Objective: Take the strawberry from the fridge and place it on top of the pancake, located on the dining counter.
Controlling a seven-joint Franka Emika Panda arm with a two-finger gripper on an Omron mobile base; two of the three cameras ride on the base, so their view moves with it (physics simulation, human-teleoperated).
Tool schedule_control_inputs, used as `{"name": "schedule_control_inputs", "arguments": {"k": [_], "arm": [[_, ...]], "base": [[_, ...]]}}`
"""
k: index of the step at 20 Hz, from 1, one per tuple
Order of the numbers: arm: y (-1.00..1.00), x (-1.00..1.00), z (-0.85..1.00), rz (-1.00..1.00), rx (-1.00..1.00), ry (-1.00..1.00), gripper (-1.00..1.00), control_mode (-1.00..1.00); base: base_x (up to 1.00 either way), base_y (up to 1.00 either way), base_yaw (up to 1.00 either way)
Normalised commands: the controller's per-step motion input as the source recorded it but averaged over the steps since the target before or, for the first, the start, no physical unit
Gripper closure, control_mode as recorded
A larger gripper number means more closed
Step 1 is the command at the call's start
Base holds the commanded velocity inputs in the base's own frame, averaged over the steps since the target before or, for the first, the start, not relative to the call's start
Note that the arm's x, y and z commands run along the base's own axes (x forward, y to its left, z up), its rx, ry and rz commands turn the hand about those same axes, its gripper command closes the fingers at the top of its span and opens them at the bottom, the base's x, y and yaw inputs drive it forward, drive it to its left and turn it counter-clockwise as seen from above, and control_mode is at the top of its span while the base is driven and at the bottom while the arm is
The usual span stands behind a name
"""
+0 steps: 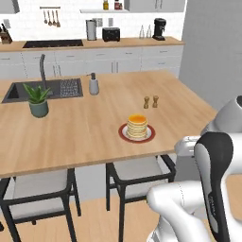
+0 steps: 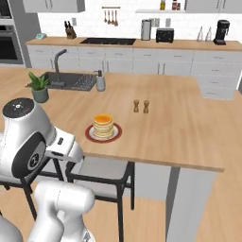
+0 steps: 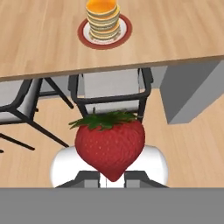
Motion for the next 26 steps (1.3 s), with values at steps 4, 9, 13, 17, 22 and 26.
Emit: {"name": "schedule_control_inputs", "arguments": {"k": [4, 9, 13, 17, 22, 26], "arm": [[0.00, 0.00, 0.00, 0.00, 0.00, 0.00, 1.00, 1.00], [0.00, 0.00, 0.00, 0.00, 0.00, 0.00, 1.00, 1.00], [0.00, 0.00, 0.00, 0.00, 0.00, 0.00, 1.00, 1.00], [0.00, 0.00, 0.00, 0.00, 0.00, 0.00, 1.00, 1.00], [0.00, 0.23, 0.06, 0.06, -0.01, 0.00, 1.00, -1.00], [0.00, 0.70, 0.17, 0.14, -0.04, 0.00, 1.00, -1.00]], "base": [[0.44, 0.00, 0.10], [0.60, 0.00, 0.13], [0.54, 0.00, 0.14], [0.51, 0.00, 0.13], [0.13, 0.00, 0.04], [0.00, 0.00, 0.00]]}}
